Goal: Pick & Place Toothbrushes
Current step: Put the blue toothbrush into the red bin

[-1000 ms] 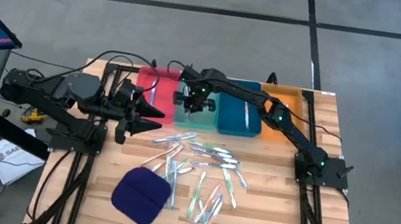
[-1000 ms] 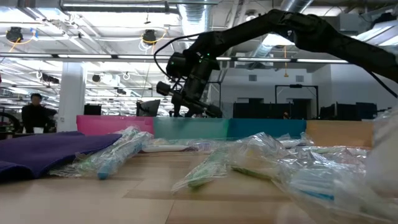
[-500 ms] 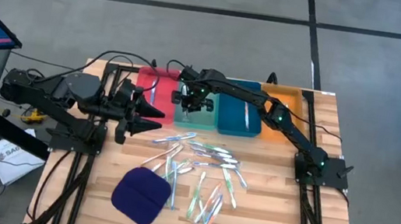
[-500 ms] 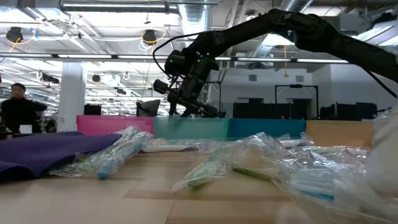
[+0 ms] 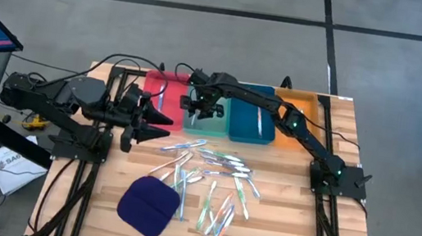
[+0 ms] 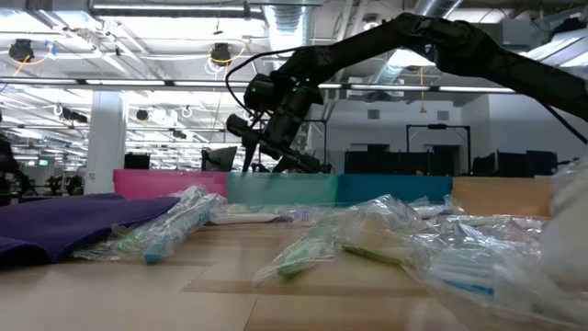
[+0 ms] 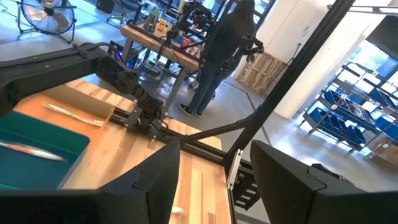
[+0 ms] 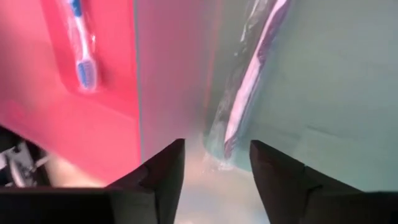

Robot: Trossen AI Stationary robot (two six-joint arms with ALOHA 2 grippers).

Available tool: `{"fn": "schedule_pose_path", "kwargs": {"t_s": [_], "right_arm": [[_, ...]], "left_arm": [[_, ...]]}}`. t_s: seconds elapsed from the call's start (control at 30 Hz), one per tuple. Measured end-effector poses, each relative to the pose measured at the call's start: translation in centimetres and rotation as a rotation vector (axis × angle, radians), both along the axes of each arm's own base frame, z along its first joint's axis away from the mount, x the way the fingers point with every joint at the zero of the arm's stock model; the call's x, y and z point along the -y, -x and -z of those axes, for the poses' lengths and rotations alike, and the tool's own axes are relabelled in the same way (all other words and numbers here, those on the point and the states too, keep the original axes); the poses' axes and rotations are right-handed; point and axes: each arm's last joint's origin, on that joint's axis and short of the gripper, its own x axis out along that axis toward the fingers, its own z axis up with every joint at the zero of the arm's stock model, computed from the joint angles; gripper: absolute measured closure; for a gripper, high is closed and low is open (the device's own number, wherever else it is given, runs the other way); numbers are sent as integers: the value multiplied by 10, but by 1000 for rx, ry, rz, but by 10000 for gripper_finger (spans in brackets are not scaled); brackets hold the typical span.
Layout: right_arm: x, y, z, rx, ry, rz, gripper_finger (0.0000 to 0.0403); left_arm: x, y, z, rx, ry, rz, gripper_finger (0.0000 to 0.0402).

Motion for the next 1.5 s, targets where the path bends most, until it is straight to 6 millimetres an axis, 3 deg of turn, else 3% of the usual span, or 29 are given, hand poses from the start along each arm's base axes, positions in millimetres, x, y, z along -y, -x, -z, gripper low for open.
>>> {"fn": "schedule_pose_path", "kwargs": {"t_s": [0.27,0.4,0.53,0.83,1.07,1.2,1.33,1.5], "right_arm": [[5,5,-7,51,-49,-84,192],[4,6,-23,95,-22,-103,189],[7,11,-55,177,68,-108,196],[10,42,-146,372,325,-181,227],[-13,73,-213,498,483,-253,245],[-37,90,-246,562,577,-314,247],[-66,105,-276,636,652,-381,247],[-112,119,-299,709,685,-509,247]], "left_arm": [[0,0,0,1,0,0,211],[0,0,0,2,0,0,211],[0,0,-1,6,1,0,211],[0,0,-1,10,1,0,211],[0,0,-1,15,2,0,211],[0,0,-2,16,2,0,211],[0,0,-2,16,1,-1,211],[0,0,-2,18,-29,2,211]]}}
